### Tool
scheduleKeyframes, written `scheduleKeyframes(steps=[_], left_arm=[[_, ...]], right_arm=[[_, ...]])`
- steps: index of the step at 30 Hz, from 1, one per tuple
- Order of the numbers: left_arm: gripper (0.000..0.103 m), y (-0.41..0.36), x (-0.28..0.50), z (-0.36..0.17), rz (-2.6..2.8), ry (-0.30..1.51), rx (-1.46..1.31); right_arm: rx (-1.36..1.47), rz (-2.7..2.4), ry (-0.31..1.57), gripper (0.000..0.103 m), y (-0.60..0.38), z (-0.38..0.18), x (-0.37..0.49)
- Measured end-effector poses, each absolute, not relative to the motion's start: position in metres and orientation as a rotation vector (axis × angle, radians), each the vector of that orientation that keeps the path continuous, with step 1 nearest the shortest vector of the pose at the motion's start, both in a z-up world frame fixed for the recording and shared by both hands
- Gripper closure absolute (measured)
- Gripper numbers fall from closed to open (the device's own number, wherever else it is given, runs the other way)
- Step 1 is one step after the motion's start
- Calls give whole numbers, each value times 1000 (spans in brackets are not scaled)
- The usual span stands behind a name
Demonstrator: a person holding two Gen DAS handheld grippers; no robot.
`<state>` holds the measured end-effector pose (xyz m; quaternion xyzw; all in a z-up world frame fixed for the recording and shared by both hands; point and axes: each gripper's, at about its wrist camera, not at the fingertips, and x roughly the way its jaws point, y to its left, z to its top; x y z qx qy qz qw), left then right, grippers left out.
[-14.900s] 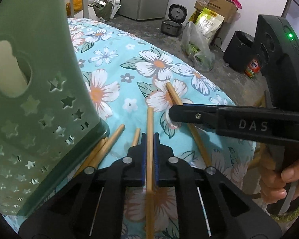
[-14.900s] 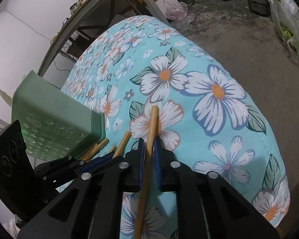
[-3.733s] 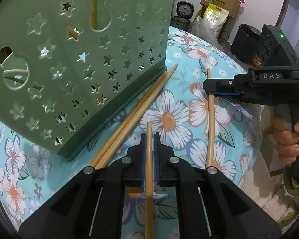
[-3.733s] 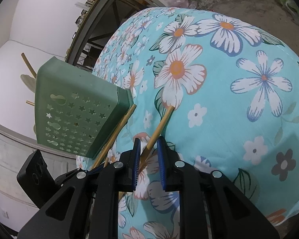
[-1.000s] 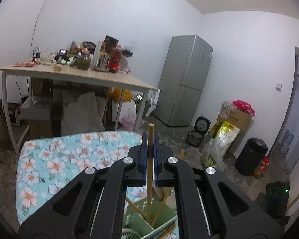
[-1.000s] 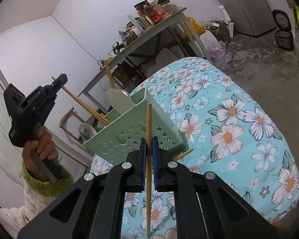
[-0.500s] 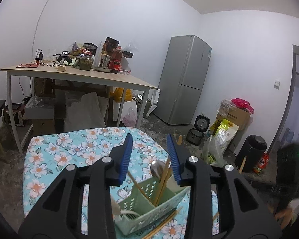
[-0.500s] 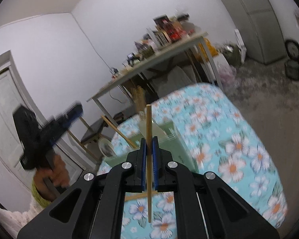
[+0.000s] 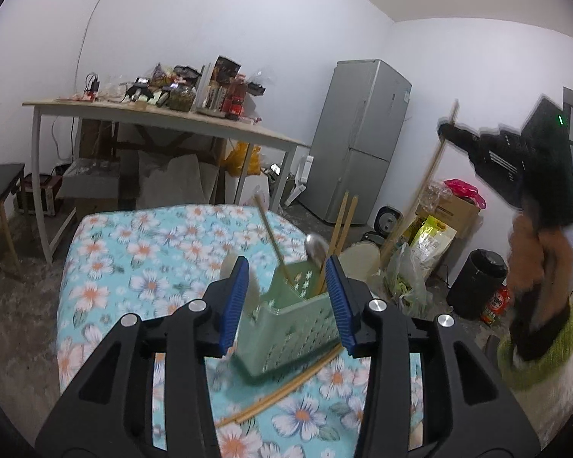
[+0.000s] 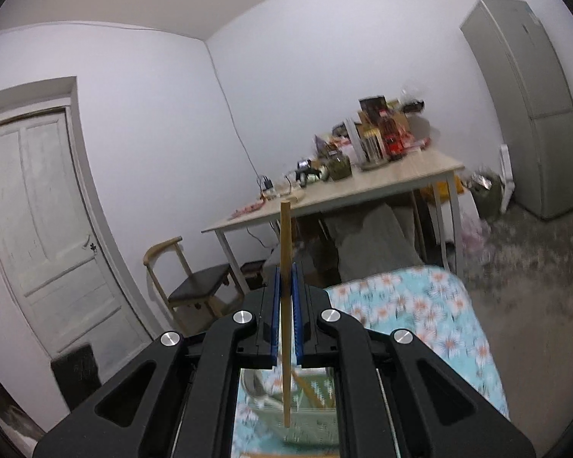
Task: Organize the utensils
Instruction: 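Lower the chopstick into the green holder and open the right tool, then grasp a remaining chopstick with the left tool while the right tool reaches back to the chopsticks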
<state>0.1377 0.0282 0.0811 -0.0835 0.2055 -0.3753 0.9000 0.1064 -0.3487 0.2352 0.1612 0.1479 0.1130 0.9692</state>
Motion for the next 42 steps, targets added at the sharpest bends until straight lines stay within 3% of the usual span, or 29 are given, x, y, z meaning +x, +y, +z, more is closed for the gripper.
scheduleKeyframes(steps=[9,19,20,23,27,36,42], left_arm=[[63,42,134,49,-769,484,-202],[63,42,140,42,-772,505,-213],[63,42,140,40,-774,507,-215],[63,41,140,39,-773,512,-212],[63,41,141,37,-770,522,-213],[63,34,141,33,-783,539,-188],[62,28,141,24,-791,576,-149]], right_arm=[[248,182,350,97,-327,227,154],[259,135,546,95,-320,169,190],[266,138,572,93,-322,164,193],[288,126,590,63,-326,159,192],[287,117,542,53,-333,169,179],[353,105,479,52,-355,181,133],[425,83,513,52,-373,157,103]])
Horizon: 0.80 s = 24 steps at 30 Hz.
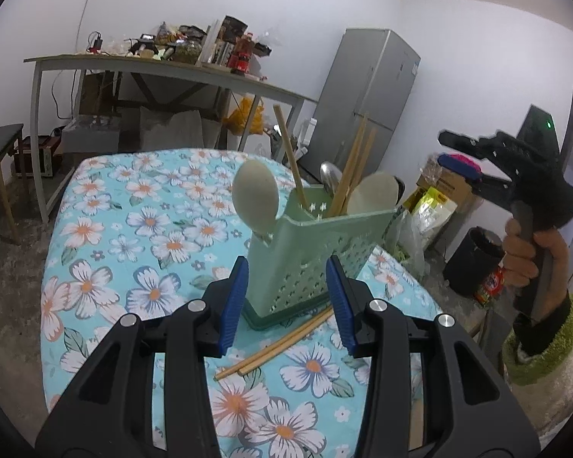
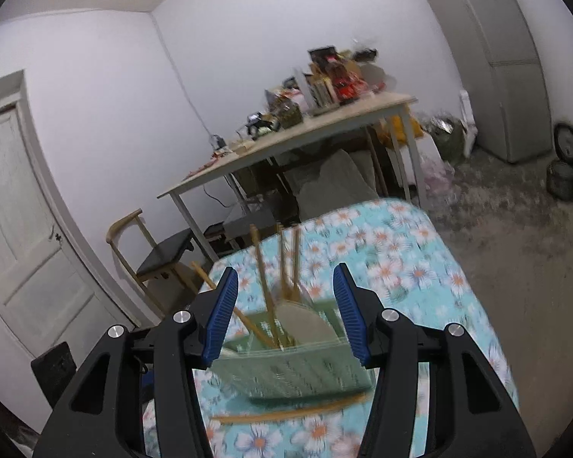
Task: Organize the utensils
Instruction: 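Grasp a remaining chopstick with the left tool while the right tool reaches back to the chopsticks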
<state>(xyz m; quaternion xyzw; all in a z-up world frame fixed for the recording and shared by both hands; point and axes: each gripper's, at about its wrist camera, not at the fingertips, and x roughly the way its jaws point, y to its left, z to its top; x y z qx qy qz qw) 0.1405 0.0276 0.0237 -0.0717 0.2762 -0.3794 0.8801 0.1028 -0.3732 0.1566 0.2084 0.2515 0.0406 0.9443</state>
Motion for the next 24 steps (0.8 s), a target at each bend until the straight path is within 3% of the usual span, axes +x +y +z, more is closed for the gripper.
scheduleKeyframes(steps=[13,24], left_arm=[[59,-11,139,-22,-730,732,136],[59,-42,160,-71,-812,832,291]], right_arm=[[643,42,804,52,-386,28,78],[661,65,837,52,-379,9,79]])
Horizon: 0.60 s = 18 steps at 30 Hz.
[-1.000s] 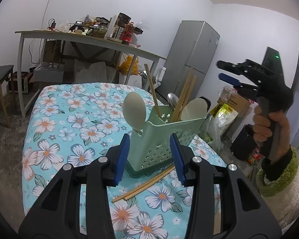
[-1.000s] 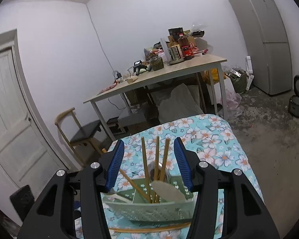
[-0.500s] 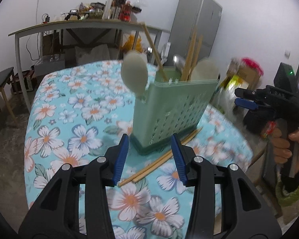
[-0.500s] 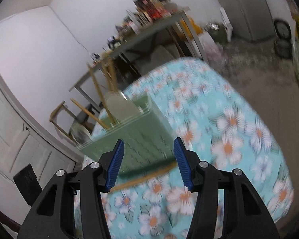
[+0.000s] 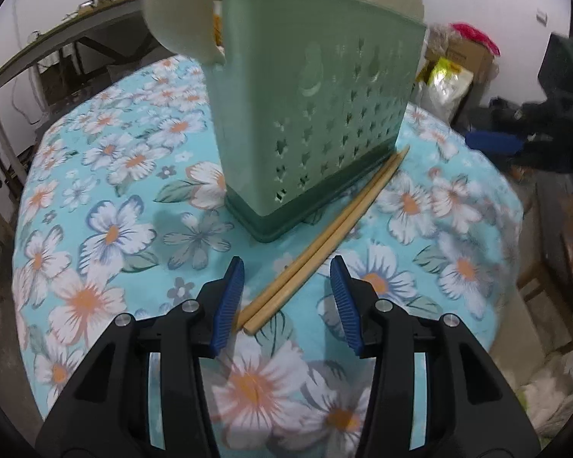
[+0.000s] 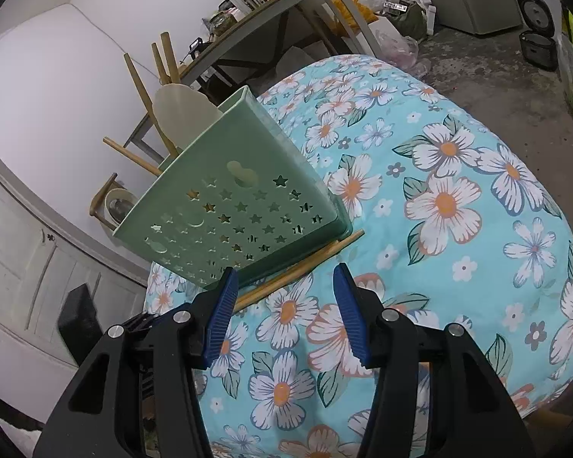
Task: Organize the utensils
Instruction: 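Grasp a remaining chopstick with the left tool while the right tool reaches back to the chopsticks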
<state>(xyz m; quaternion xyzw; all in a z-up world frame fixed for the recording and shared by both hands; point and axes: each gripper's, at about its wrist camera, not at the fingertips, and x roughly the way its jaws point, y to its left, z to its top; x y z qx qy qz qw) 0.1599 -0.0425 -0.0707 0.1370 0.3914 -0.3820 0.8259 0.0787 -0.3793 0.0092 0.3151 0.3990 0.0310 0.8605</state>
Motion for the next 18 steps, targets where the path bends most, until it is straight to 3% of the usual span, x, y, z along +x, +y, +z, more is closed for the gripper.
scheduleKeyframes(steps=[7,18], left_arm=[[86,-55,149,-76,-877,816,358],[97,-85,93,-71,-1051,780,462]], right_arm=[[686,61,839,52,-384,2,76],[707,57,832,52,-391,1,69]])
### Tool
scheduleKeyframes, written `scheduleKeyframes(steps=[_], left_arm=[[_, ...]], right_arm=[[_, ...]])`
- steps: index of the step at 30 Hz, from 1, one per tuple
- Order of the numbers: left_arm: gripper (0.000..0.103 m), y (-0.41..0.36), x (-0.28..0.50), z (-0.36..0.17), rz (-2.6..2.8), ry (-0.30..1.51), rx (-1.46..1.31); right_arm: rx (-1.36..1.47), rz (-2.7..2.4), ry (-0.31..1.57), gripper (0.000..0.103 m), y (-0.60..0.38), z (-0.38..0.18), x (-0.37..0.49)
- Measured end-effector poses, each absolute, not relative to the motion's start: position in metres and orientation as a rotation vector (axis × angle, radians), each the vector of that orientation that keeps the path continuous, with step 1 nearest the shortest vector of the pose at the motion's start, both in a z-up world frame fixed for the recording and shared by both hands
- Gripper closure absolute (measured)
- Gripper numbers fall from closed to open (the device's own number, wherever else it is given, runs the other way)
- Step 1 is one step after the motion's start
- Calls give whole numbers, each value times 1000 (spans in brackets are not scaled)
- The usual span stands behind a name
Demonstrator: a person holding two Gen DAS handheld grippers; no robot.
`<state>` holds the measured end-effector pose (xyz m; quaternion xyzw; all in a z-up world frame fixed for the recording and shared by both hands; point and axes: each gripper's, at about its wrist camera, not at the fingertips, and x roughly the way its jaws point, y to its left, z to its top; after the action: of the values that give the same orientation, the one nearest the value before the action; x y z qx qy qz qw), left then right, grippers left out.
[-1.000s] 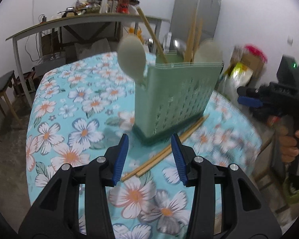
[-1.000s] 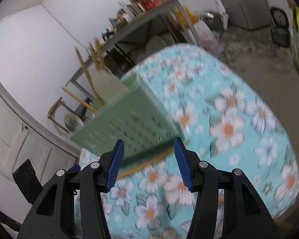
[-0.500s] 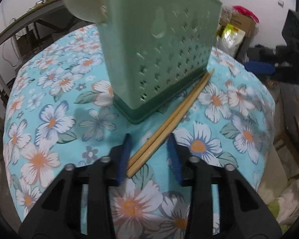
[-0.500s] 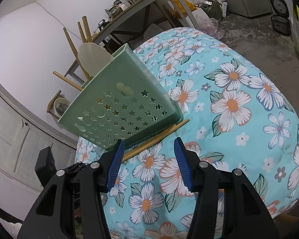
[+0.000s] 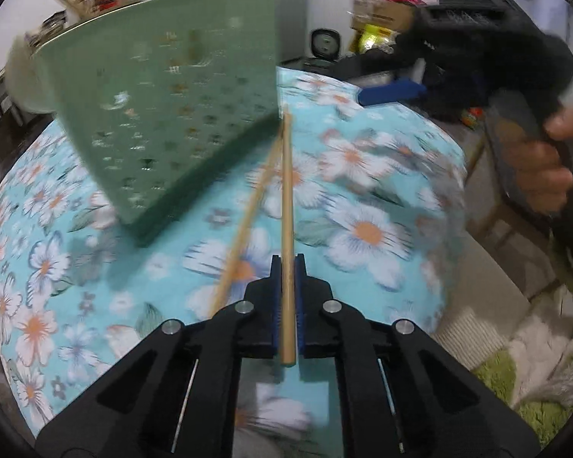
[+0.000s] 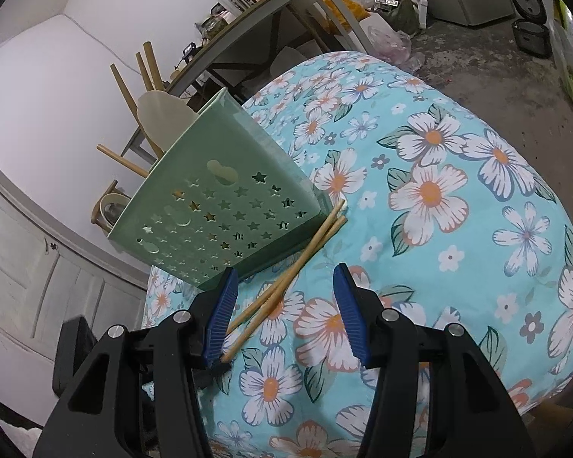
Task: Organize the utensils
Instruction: 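Grasp a remaining chopstick with the left tool while the right tool reaches back to the chopsticks, then grasp a chopstick with the right tool while the left tool regrips its chopstick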
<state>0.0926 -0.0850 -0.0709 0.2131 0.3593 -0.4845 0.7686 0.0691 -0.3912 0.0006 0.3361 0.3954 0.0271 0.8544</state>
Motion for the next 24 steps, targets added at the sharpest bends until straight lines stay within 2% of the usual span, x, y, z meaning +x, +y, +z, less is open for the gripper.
scheduleKeyframes(steps=[16,24], left_arm=[[97,-83,78,-71,-1086,780,453],[97,-81,81,-73,-1104,788,413]], right_arm=[[776,50,905,52,-389,-30,80],[777,-22,944,69,-385,-53,101]])
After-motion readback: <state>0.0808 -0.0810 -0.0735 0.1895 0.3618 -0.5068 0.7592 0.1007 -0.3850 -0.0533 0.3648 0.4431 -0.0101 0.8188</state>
